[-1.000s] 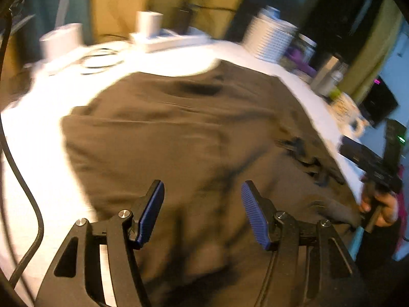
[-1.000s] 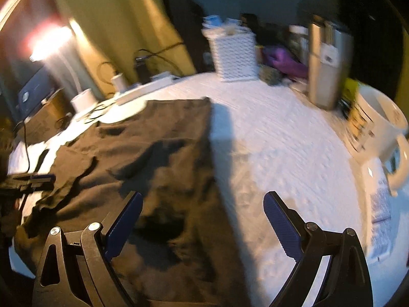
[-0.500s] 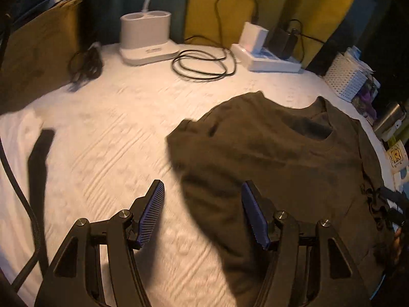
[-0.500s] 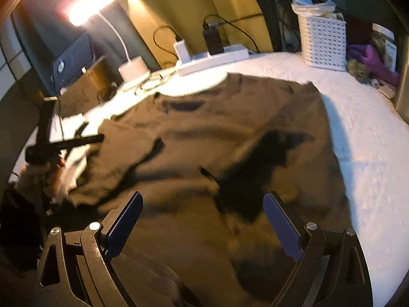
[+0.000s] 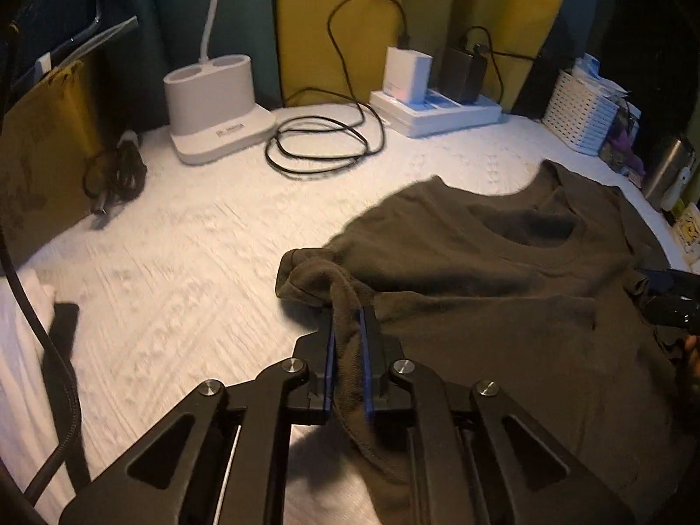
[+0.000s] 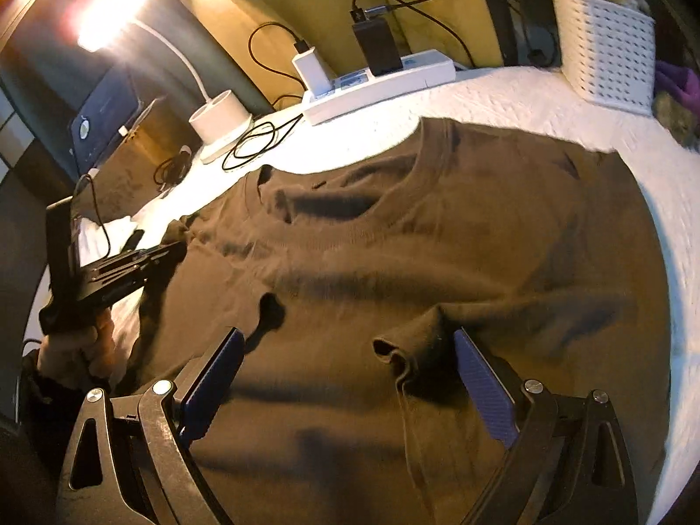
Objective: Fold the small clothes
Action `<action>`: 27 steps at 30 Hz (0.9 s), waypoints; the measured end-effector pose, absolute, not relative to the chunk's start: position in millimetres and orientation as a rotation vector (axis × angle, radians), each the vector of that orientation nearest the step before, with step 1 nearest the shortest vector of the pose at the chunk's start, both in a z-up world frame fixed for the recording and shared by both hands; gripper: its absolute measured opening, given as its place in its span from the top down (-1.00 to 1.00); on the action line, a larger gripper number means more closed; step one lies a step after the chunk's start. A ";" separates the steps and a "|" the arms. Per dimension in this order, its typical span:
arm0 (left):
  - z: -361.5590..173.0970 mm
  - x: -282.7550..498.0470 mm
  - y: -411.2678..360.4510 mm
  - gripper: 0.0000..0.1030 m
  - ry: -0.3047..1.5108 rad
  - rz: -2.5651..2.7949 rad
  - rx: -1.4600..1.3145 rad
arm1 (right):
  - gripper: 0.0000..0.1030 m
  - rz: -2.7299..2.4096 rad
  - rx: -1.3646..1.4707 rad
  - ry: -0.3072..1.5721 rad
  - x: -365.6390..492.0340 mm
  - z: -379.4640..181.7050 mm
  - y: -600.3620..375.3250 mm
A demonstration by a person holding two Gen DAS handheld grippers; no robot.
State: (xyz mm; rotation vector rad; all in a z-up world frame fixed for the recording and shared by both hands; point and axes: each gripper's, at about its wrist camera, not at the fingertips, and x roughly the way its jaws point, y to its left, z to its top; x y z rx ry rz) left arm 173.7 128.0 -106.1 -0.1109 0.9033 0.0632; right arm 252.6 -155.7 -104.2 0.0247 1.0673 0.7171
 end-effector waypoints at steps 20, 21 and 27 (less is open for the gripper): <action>-106.5 181.4 136.4 0.80 0.946 0.046 -0.156 | -0.14 0.434 -0.205 0.961 345.0 -92.7 -253.2; -106.4 182.0 135.0 0.80 0.944 0.047 -0.145 | 0.09 0.451 -0.196 0.984 352.4 -101.2 -253.0; -100.6 190.2 129.9 0.84 0.918 0.057 -0.098 | 0.86 0.453 -0.270 0.915 358.3 -104.2 -237.3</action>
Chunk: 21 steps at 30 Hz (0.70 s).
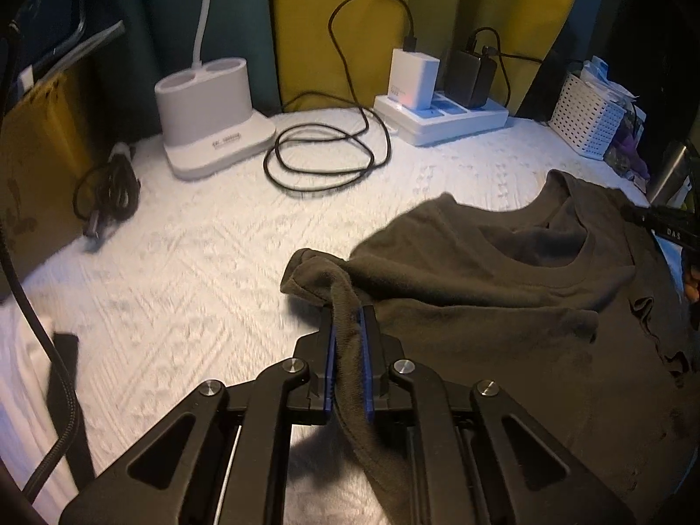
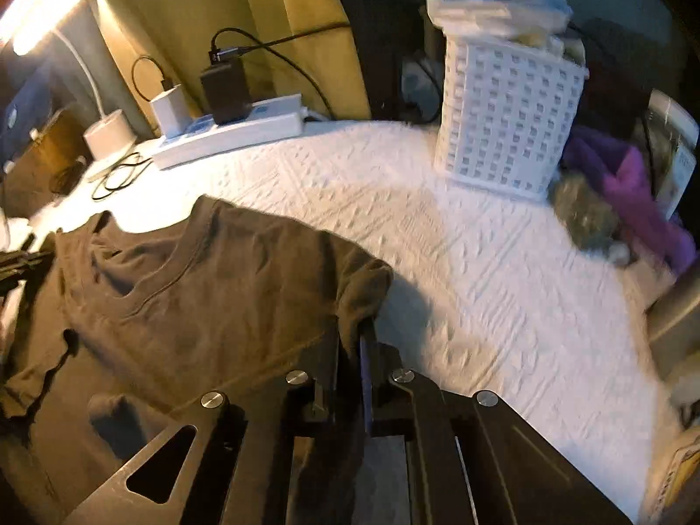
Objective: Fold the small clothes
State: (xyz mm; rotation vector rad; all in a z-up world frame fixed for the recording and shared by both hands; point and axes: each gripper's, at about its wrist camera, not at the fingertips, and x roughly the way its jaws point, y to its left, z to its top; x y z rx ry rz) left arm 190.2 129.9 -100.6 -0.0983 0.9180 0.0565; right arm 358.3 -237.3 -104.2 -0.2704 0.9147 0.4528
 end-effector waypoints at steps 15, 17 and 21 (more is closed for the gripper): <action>-93.3 185.9 126.5 0.36 0.968 0.149 -0.054 | -0.67 0.304 -0.341 0.869 343.6 -84.5 -260.4; -86.8 171.8 122.5 0.31 0.950 0.137 -0.058 | -0.67 0.321 -0.347 0.857 327.0 -75.5 -263.5; -81.3 144.5 109.5 0.31 0.938 0.104 -0.052 | -0.67 0.322 -0.420 0.839 291.8 -68.2 -262.5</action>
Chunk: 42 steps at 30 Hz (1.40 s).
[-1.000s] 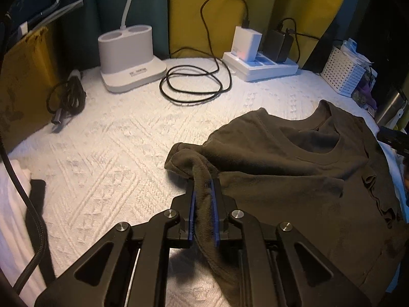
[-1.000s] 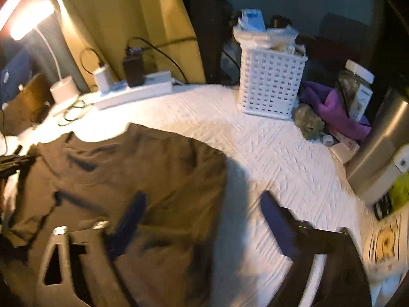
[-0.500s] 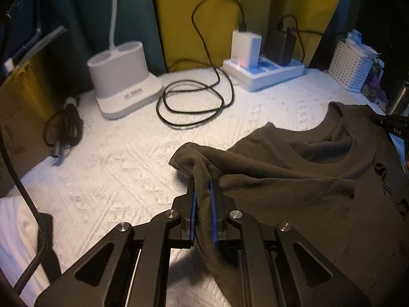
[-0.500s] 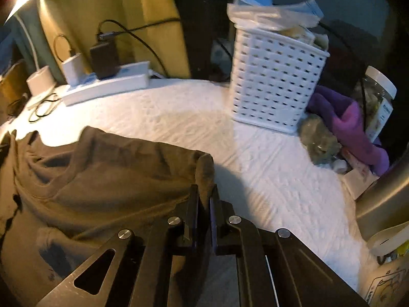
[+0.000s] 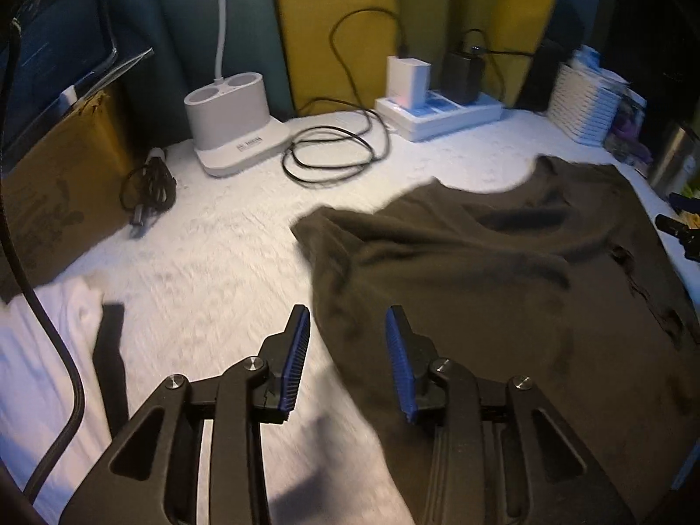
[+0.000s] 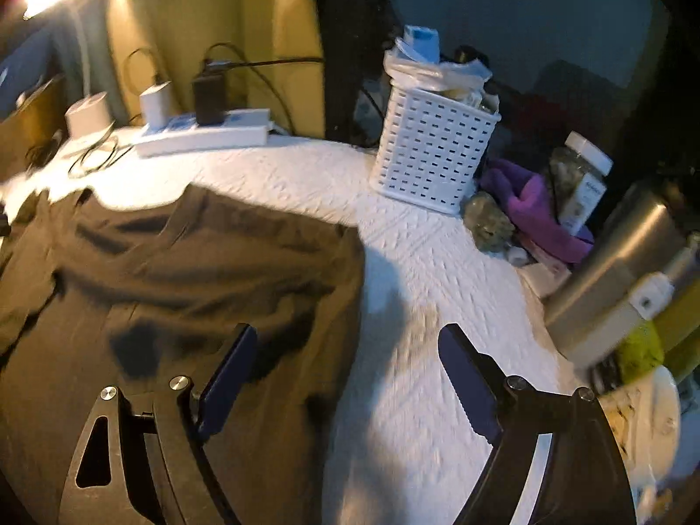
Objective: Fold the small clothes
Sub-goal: 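Move both open grippers down to the hem of the olive T-shirt, then grasp the shirt hem with the right gripper while the left gripper grasps it too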
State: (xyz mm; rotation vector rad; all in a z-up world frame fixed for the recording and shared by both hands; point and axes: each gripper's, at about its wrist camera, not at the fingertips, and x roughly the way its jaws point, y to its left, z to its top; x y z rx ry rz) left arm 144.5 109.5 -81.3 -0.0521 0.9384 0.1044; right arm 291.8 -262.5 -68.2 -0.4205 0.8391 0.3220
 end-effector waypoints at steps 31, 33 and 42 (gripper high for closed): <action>-90.9 -20.7 89.4 -0.04 0.935 0.029 -0.087 | -0.67 0.312 -0.313 0.761 102.8 -45.0 -302.0; -98.3 -25.3 89.1 -0.04 0.944 0.037 -0.081 | -0.67 0.319 -0.289 0.776 94.7 -49.6 -306.7; -105.5 -38.3 77.8 -0.04 0.922 0.053 -0.059 | -0.06 0.359 -0.211 0.830 74.7 -65.8 -323.9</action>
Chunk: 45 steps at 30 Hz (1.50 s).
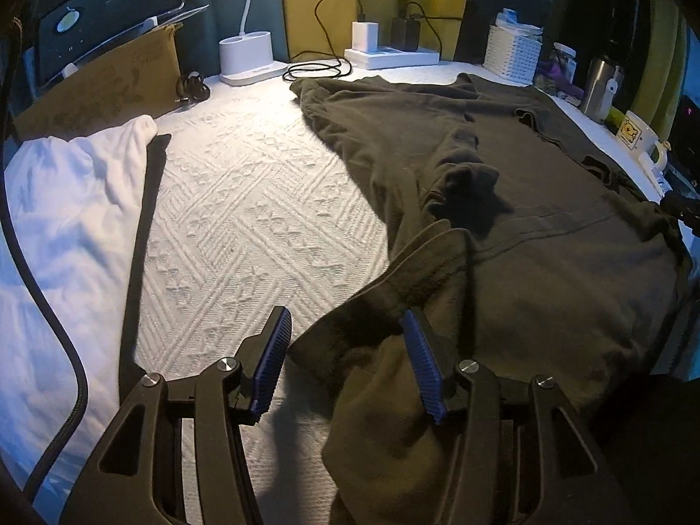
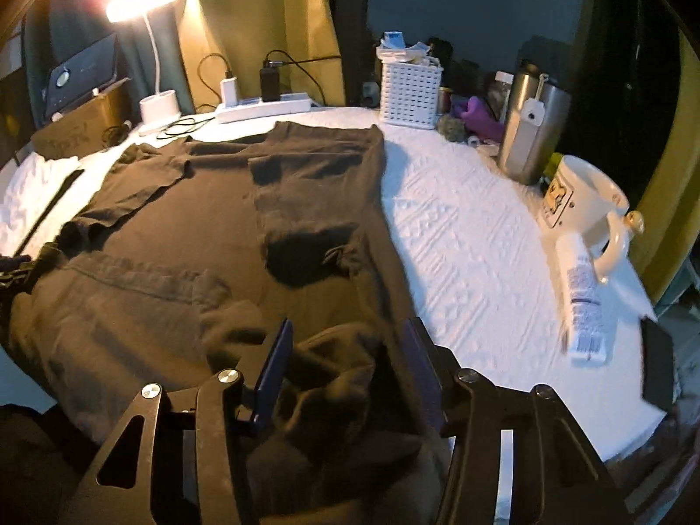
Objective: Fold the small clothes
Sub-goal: 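Grasp the shirt hem with the right gripper while the left gripper grasps it too, then lift the held hem with both grippers and fold it toward the collar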
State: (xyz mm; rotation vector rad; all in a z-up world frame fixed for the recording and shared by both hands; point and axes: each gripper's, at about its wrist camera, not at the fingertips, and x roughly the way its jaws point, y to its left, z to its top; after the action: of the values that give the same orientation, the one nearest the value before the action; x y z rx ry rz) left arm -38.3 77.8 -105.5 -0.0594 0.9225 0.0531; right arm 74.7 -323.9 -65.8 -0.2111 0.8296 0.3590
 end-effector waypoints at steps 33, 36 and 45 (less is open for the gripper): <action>-73.3 -62.1 60.1 0.74 0.765 -0.014 -0.113 | 0.78 0.382 -0.146 0.745 53.5 -35.6 -325.9; -62.0 -63.4 60.7 0.76 0.736 -0.009 -0.105 | 0.78 0.375 -0.147 0.719 52.5 -24.9 -328.7; -29.7 -63.7 61.8 0.77 0.654 0.013 -0.078 | 0.78 0.370 -0.147 0.627 48.9 6.9 -334.8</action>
State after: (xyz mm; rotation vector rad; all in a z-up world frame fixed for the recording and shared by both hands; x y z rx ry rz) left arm -63.7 61.8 -29.7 -0.0778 0.6541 0.0128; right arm 48.9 -334.8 6.9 -0.1472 0.6271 0.3697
